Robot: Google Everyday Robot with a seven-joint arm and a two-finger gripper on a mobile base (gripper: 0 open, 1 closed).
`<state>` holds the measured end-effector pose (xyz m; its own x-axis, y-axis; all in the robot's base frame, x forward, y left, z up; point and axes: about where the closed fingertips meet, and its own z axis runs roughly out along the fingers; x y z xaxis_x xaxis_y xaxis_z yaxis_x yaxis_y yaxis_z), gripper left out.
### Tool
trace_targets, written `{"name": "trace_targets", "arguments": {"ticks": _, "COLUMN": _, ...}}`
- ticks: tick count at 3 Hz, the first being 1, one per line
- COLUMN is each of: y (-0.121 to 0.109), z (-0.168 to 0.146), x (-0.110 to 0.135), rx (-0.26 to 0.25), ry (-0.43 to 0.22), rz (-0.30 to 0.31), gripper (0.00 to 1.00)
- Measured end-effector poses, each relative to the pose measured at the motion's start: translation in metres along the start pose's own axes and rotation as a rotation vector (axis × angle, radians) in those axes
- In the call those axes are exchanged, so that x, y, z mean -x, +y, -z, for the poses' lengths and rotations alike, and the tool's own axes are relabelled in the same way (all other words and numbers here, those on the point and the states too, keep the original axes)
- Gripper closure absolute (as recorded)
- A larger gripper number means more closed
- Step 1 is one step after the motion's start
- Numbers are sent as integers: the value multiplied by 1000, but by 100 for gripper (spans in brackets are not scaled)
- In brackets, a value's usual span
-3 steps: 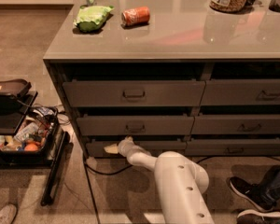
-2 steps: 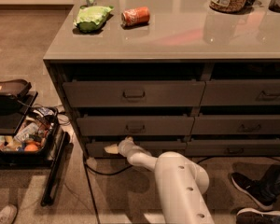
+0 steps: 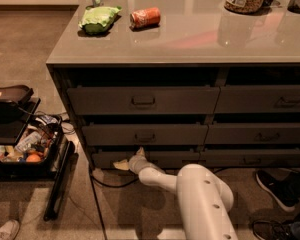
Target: Close bottom drawer
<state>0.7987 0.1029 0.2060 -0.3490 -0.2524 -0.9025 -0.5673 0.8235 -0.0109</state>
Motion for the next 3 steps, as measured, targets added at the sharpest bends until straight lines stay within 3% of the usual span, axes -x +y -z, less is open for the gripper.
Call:
{"name": "trace_targets", "arguments": {"ticks": 1, "y": 9, "z": 16, "x": -8, "rx": 14, "ry": -21, "rz": 46, "gripper": 0}}
{"name": "trace_targets", "arguments": {"ticks": 3, "y": 8, "z": 48, "x": -35, "rx": -16, "ry": -30, "rz": 69, "gripper": 0}}
